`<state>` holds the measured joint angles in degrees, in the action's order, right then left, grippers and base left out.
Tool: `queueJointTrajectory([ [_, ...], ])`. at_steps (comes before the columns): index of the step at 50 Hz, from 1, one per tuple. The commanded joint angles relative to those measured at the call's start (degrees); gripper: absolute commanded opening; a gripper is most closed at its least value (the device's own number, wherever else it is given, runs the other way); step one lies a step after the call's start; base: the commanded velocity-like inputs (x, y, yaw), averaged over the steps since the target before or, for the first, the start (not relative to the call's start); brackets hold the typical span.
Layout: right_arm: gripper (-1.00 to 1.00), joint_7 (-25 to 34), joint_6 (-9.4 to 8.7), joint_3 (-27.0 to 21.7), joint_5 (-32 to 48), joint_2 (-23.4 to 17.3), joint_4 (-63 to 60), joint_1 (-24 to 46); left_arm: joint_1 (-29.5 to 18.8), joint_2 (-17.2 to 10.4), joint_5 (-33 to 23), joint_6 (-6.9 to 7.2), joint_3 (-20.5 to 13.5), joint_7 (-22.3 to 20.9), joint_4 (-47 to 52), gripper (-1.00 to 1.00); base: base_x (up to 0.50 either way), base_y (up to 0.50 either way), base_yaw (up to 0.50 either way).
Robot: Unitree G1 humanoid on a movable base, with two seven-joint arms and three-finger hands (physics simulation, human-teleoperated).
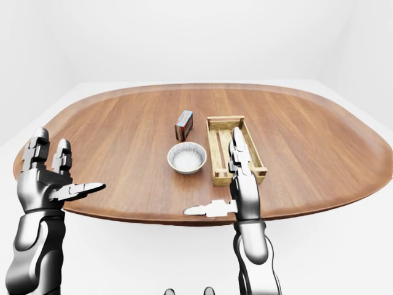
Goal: Pick up the bowl on the left and put it in the tray.
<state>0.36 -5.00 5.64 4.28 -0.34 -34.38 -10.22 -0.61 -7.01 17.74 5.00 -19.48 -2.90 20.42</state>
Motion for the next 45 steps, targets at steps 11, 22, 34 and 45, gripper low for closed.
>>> queueJointTrajectory([
  [11,1.00,-0.1,0.00,-0.6,-0.3,0.0,-0.1,-0.3,0.1,0.0,0.3,0.00,-0.4,-0.2,0.8,1.00,0.50,0.00,0.00],
  [22,1.00,0.0,0.00,-1.4,-0.7,0.0,0.7,-0.7,0.1,0.0,0.1,0.00,-0.3,-0.4,0.6,1.00,0.50,0.00,0.00],
  [34,1.00,0.6,0.00,-1.8,-0.8,0.0,-2.3,-1.6,0.3,0.1,0.2,0.00,-0.5,-0.5,1.4,1.00,0.50,0.00,0.00],
  [45,1.00,4.2,0.00,0.9,3.2,-1.6,-4.6,0.3,0.3,0.0,0.8,0.00,-1.0,-0.4,1.8,1.00,0.09,0.00,0.00],
])
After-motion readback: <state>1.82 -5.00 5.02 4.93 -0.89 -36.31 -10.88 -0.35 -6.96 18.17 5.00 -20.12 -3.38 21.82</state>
